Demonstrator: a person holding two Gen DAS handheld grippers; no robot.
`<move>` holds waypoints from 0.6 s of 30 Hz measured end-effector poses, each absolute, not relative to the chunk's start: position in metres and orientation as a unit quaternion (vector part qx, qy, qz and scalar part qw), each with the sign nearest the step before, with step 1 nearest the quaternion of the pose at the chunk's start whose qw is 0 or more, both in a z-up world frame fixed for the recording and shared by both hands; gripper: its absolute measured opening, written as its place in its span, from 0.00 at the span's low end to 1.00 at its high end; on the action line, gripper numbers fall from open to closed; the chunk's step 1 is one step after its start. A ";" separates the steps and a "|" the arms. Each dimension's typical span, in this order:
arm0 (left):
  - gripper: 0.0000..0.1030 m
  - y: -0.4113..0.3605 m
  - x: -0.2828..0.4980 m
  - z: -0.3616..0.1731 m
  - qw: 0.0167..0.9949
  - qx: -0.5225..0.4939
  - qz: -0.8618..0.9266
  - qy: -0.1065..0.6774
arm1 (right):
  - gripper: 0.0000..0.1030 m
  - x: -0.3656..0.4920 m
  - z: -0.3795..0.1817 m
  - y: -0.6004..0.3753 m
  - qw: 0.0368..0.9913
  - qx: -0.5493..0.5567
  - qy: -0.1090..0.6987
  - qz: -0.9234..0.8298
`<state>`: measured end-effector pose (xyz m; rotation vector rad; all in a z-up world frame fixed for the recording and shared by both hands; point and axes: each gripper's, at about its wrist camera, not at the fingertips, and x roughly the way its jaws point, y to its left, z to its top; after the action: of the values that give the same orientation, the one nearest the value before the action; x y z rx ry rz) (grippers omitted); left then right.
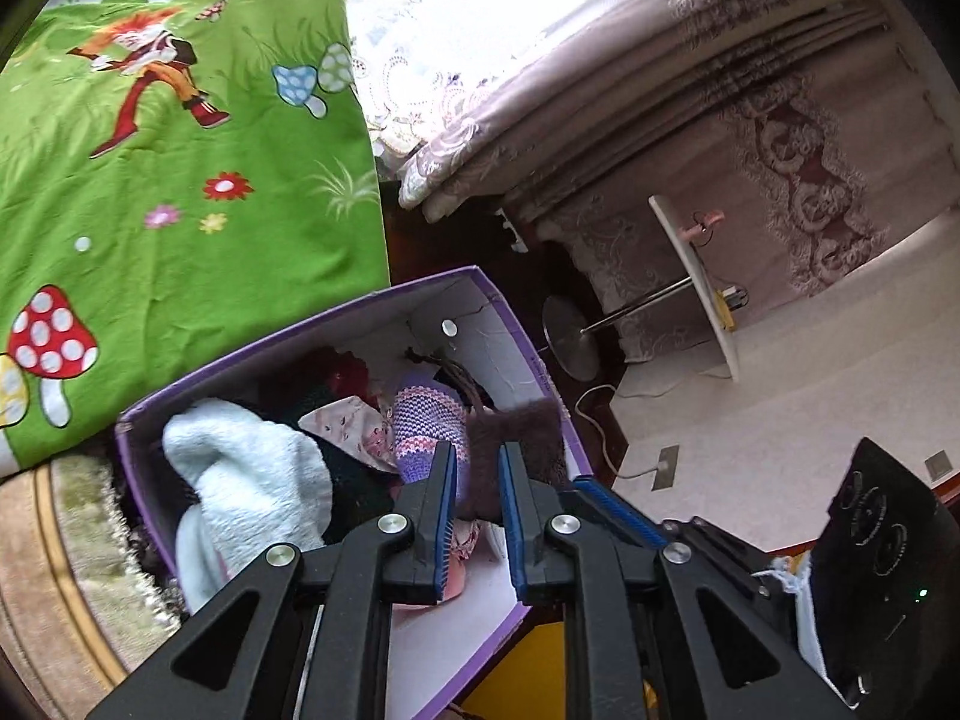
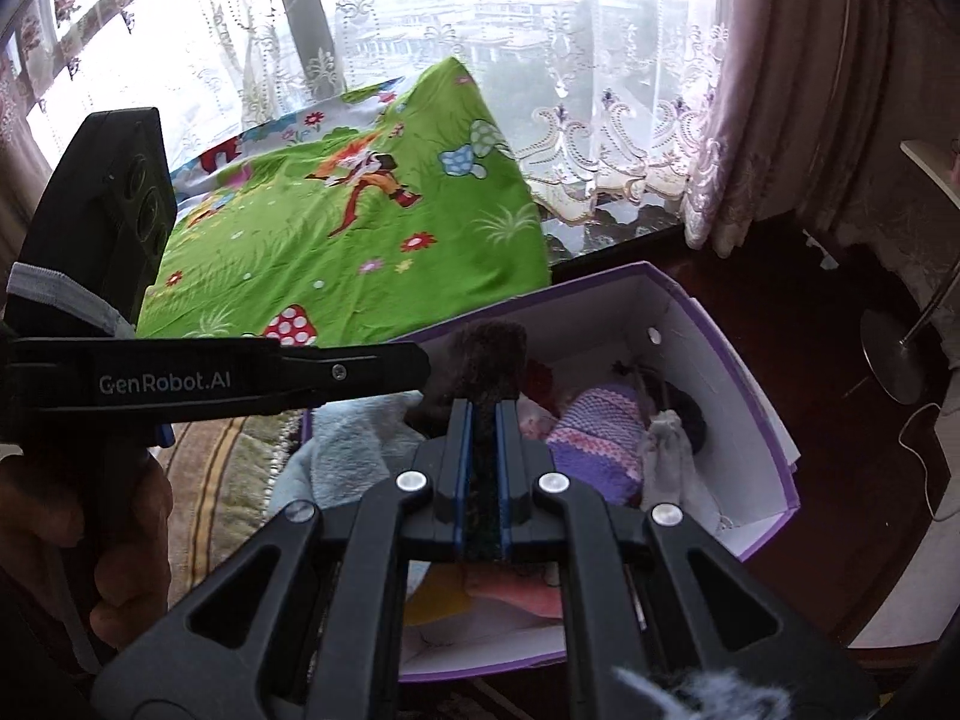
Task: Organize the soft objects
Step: 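Carry the brown pompom to the box and open the left tool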
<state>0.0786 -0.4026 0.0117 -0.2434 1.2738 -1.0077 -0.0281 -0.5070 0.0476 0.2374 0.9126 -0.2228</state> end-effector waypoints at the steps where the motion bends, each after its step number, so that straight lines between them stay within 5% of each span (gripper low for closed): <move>1: 0.23 -0.407 0.079 0.008 0.681 -0.102 -0.444 0.573 | 0.10 -0.031 0.047 -0.512 0.883 0.113 0.440 -0.117; 5: 0.41 -0.406 0.077 -0.001 0.685 -0.092 -0.427 0.583 | 0.11 -0.041 0.040 -0.530 0.873 0.113 0.451 -0.149; 13: 0.59 -0.377 0.040 0.010 0.733 -0.017 -0.407 0.544 | 0.51 -0.066 0.028 -0.532 0.861 0.119 0.462 -0.174; 18: 0.64 -0.356 0.001 0.016 0.754 0.040 -0.405 0.515 | 0.62 -0.087 0.026 -0.523 0.848 0.108 0.470 -0.220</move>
<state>0.0006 -0.3560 0.0162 0.0868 1.1245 -0.8848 -0.0866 -0.5231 0.0257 0.2267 0.9906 -0.4641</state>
